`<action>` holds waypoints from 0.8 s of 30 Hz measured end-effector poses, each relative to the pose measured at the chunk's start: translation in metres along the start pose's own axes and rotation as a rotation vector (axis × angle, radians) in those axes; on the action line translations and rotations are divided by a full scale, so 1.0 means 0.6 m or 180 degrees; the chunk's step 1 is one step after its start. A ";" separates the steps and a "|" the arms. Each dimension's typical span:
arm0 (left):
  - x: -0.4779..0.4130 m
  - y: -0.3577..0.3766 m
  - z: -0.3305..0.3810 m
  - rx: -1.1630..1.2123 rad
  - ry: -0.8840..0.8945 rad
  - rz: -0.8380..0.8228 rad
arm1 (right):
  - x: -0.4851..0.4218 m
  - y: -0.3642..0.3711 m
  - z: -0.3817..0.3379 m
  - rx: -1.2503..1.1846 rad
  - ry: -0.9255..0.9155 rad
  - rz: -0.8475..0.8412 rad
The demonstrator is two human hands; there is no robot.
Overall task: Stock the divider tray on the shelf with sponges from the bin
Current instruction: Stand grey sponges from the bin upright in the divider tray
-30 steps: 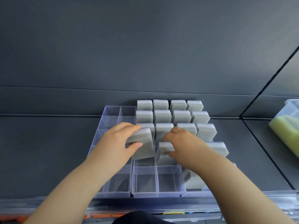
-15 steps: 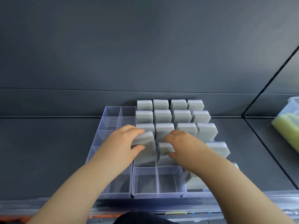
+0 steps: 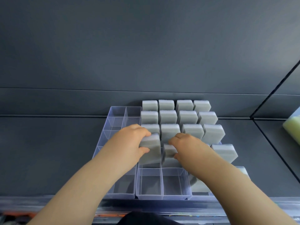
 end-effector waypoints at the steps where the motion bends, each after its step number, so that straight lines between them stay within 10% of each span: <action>1: 0.000 0.001 0.002 -0.0015 -0.0014 -0.0007 | 0.000 0.001 0.000 0.0003 0.0000 -0.0001; 24: -0.005 0.054 -0.007 0.0039 -0.0072 -0.0335 | 0.008 -0.009 -0.002 -0.0071 -0.0129 0.0046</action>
Point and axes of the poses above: each hand's wrist, its own x-axis away from the middle knuckle, its own y-axis out of the palm, z = x × y, the point moved 2 cm from there along -x, towards the middle knuckle, and after that the axes turned 1 degree about -z, right-handed, at the moved point
